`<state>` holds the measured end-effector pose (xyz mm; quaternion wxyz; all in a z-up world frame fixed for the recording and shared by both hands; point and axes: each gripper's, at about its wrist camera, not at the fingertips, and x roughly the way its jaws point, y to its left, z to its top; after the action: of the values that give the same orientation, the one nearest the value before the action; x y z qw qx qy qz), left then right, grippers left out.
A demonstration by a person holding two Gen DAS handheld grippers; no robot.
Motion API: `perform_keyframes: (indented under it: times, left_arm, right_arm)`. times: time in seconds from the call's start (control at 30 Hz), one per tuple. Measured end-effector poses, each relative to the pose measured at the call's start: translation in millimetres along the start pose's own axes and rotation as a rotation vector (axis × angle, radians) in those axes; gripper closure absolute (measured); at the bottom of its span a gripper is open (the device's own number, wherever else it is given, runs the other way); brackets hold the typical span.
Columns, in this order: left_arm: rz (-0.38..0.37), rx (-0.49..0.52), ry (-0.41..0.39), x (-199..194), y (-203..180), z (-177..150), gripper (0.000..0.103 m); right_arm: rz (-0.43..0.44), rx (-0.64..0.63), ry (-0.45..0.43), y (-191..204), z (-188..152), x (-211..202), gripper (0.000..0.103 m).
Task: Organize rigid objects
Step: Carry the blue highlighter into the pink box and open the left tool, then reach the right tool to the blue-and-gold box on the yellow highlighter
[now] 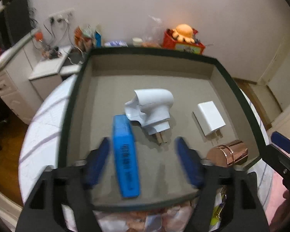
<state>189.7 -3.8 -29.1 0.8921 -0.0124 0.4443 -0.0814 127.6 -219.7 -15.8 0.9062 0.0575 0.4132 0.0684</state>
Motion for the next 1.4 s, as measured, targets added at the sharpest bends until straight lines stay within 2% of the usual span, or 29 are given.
perform_keyframes:
  times: [0.03, 0.1, 0.17, 0.23, 0.47, 0.67, 0.9, 1.2, 1.4]
  left_arm:
    - [0.021, -0.003, -0.037, -8.9, 0.7, -1.1, 0.001]
    - [0.026, -0.027, -0.100, -30.3, 5.5, -4.7, 0.000]
    - [0.031, -0.045, -0.115, -43.4, 9.4, -8.3, 0.000]
    - [0.073, -0.050, -0.129, -57.2, 12.6, -14.9, 0.000]
    - [0.157, -0.026, -0.119, -85.6, 12.8, -55.0, 0.000]
    - [0.148, -0.046, -0.105, -103.5, 12.8, -92.2, 0.000]
    - [0.150, -0.055, -0.074, -108.3, 10.8, -123.1, 0.000]
    - [0.151, -0.059, -0.082, -116.1, 10.3, -132.1, 0.000]
    - [0.146, -0.085, -0.065, -110.2, 21.4, -131.8, 0.000]
  right_arm:
    - [-0.001, 0.000, -0.006, 0.1, -2.4, -4.8, 0.018]
    - [-0.004, 0.001, -0.014, 0.6, -6.1, -13.9, 0.018]
    - [-0.007, 0.000, -0.023, -0.3, -9.8, -22.3, 0.018]
    - [-0.020, 0.001, -0.029, -3.2, -16.0, -30.4, 0.019]
    - [-0.048, 0.021, -0.009, -13.5, -48.8, -51.0, 0.019]
    - [-0.051, 0.026, 0.053, -17.8, -87.1, -54.0, 0.019]
    - [-0.003, -0.018, 0.110, -1.1, -121.3, -54.3, 0.019]
    - [-0.005, -0.028, 0.075, 16.8, -109.8, -49.5, 0.019]
    - [-0.004, -0.027, 0.060, 37.3, -89.2, -25.1, 0.019]
